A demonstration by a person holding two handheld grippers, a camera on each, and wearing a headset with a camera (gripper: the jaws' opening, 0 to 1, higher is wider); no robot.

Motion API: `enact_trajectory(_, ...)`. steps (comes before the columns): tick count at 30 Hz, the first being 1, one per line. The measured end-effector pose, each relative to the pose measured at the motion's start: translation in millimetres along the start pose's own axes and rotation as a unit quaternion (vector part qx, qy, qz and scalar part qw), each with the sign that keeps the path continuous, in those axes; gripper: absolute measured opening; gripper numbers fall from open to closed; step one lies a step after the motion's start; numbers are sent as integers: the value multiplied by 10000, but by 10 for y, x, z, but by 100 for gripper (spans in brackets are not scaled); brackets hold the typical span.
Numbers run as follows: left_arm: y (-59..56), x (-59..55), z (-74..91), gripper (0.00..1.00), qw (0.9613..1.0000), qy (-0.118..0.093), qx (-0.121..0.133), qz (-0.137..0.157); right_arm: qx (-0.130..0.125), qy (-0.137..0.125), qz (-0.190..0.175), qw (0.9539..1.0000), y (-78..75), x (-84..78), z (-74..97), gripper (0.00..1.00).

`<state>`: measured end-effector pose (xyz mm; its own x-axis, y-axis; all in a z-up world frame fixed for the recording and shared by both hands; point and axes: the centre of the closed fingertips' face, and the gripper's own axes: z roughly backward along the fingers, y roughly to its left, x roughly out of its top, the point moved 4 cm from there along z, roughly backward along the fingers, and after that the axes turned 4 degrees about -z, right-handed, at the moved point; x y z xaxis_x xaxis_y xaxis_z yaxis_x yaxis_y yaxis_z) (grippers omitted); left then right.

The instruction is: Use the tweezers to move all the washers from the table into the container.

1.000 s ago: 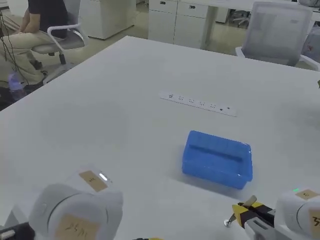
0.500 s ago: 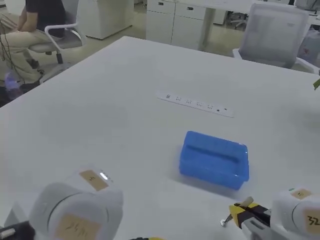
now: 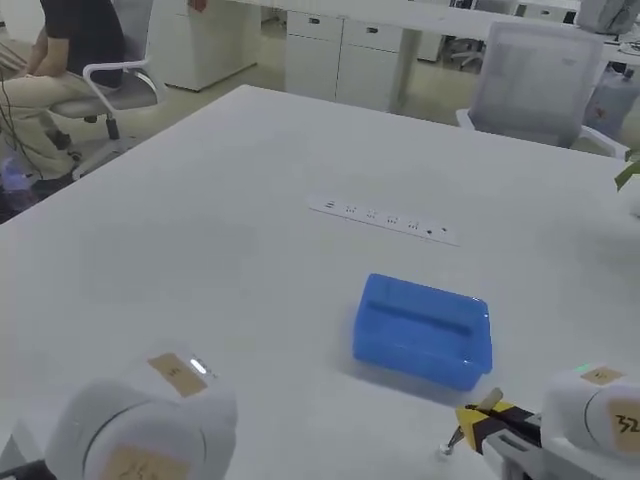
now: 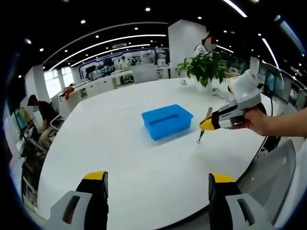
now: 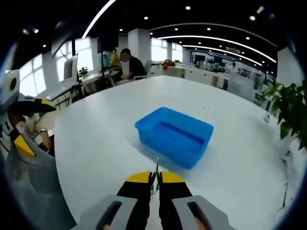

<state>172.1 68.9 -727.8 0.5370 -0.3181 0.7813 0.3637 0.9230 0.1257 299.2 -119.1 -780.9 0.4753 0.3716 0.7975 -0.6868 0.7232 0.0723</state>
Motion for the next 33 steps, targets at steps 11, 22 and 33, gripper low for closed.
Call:
enact_trajectory(11,11,18,18,88,10000,-25,-4,-29,67,-190,12,9998,43,208,77,1)
enact_trajectory(22,23,31,11,89,10000,-52,4,7,197,-330,107,9992,88,398,117,1)
enact_trajectory(33,-11,37,9,92,9997,-144,-88,154,146,-439,292,9985,85,541,117,1)
